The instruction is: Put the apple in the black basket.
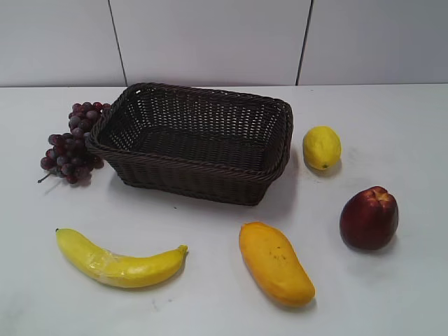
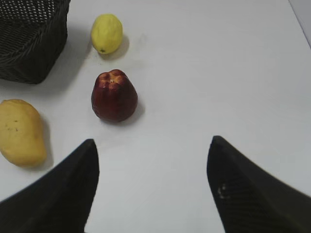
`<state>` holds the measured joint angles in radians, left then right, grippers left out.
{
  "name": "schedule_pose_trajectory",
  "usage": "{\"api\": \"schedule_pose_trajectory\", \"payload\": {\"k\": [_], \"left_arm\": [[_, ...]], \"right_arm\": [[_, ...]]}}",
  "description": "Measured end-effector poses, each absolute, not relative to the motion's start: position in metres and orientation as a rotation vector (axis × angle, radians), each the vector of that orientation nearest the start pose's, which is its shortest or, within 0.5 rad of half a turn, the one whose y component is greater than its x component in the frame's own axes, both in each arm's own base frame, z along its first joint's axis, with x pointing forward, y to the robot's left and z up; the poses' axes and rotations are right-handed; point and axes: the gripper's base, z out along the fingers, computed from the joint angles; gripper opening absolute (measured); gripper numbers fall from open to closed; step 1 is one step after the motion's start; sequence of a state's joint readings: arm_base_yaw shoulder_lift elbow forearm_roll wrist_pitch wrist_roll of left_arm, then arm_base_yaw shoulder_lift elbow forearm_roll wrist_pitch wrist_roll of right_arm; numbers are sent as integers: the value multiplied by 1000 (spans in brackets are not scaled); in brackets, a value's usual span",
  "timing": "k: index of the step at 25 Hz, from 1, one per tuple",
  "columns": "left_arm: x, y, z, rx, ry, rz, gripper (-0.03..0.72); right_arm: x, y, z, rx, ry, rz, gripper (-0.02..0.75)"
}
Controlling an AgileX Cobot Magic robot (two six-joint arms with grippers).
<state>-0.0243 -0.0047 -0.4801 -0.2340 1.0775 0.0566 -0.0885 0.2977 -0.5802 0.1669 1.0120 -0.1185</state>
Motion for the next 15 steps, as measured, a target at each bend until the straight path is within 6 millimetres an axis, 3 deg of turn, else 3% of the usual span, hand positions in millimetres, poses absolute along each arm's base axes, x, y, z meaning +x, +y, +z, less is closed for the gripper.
{"api": "schedule_pose_trajectory", "payload": {"k": [6, 15], "left_arm": [[-6, -18, 272, 94, 2061, -262, 462], [-6, -18, 272, 94, 2061, -262, 462]], "right_arm": [[86, 12, 311, 30, 2431, 227, 525], [161, 8, 291, 33, 2768, 321, 525]]}}
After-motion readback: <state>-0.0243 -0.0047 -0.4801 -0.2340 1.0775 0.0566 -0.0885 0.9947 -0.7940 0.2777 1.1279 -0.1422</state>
